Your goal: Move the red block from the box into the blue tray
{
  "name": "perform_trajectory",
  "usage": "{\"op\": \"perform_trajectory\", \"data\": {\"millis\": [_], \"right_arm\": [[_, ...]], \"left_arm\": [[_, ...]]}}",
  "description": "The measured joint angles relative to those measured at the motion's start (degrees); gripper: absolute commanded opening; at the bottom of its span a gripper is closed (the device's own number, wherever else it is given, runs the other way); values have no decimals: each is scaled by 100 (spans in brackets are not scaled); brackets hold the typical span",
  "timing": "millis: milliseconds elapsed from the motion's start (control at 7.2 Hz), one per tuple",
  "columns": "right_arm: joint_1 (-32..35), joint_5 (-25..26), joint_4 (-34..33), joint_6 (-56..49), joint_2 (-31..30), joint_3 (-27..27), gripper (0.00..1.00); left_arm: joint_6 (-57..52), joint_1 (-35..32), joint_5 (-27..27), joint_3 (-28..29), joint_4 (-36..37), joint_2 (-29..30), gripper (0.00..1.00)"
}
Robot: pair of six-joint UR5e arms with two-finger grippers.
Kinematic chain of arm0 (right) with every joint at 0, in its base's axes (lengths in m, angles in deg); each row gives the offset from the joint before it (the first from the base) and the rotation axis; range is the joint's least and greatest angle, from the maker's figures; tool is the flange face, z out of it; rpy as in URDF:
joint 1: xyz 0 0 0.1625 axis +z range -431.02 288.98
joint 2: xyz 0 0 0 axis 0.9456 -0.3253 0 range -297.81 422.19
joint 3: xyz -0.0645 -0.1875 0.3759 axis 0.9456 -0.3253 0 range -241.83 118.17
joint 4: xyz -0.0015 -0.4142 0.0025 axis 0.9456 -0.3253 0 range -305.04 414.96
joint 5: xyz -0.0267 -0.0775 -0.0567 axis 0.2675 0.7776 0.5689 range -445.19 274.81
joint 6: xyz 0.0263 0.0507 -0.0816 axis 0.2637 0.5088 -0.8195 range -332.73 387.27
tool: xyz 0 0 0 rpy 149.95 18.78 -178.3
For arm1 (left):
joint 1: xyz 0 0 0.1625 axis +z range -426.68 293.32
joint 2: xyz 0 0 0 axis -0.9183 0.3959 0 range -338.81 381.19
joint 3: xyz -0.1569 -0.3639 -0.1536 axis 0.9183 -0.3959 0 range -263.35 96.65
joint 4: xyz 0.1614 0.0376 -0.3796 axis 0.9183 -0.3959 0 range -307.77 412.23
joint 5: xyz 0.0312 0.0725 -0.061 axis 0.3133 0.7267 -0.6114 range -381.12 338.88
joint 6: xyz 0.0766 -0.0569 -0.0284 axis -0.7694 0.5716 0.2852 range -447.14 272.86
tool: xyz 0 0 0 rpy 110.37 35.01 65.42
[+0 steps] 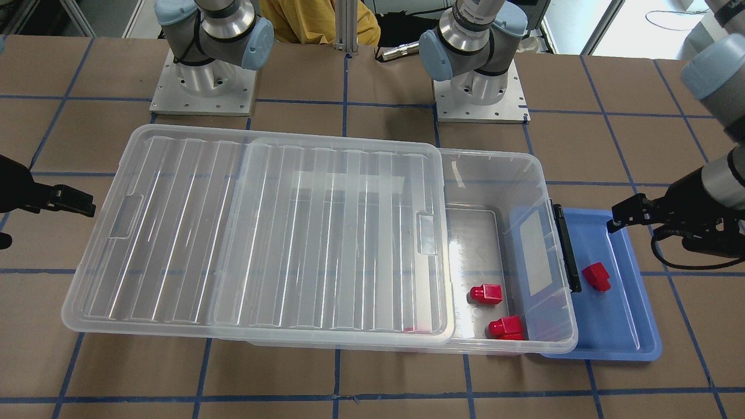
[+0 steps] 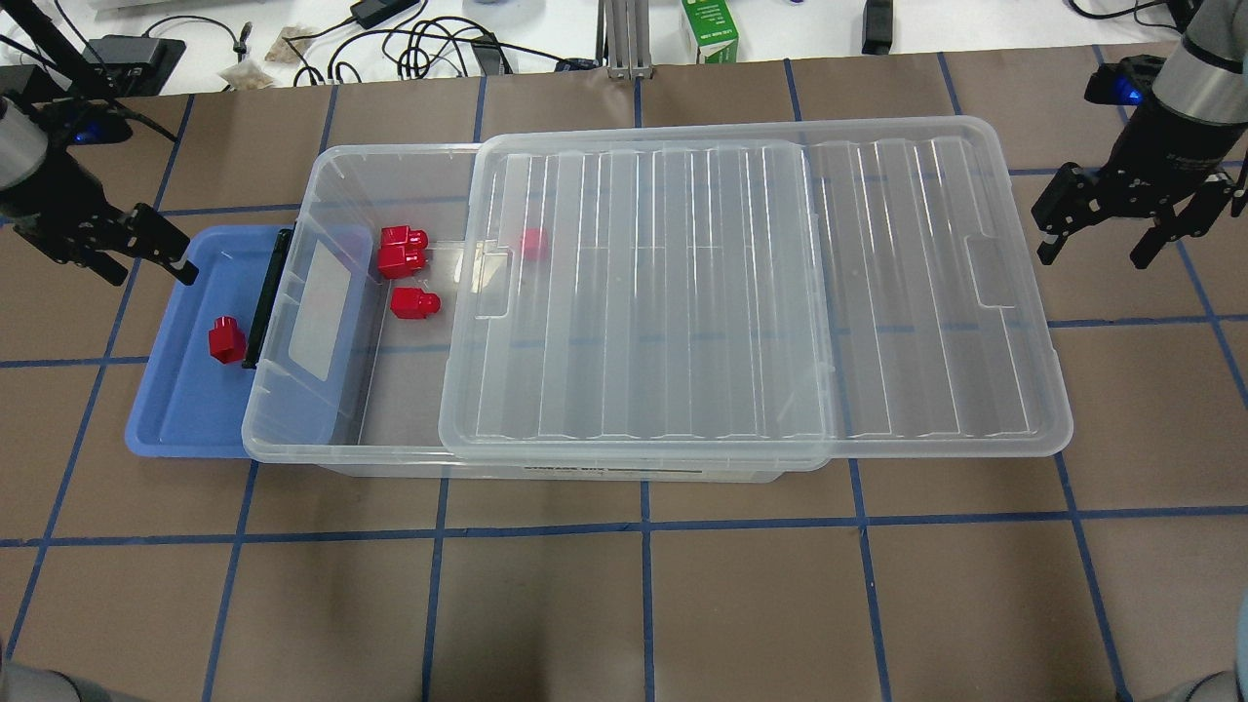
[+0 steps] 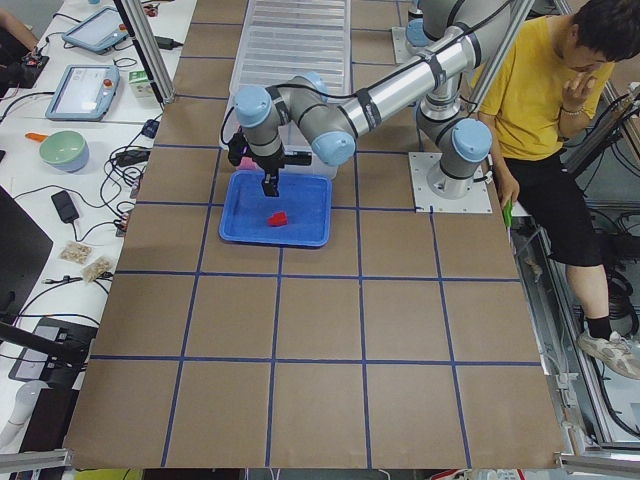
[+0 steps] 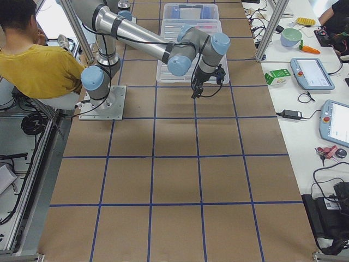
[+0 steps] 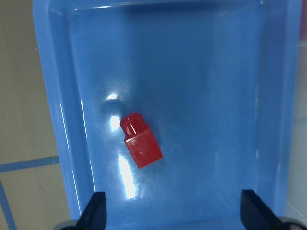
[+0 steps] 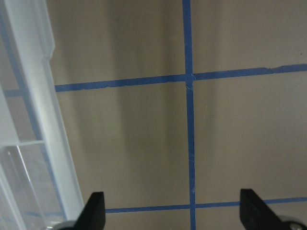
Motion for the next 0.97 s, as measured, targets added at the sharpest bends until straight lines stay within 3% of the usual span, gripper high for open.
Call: {"op": "perform_trajectory", "data": {"millis": [556, 972], "right_arm": [[16, -19, -44, 31, -22, 159, 100], [57, -88, -53, 79, -95, 229, 100]], "left_arm": [[1518, -1744, 150, 266, -693, -1127, 100], [2221, -2648, 237, 149, -720, -1404, 100]]}}
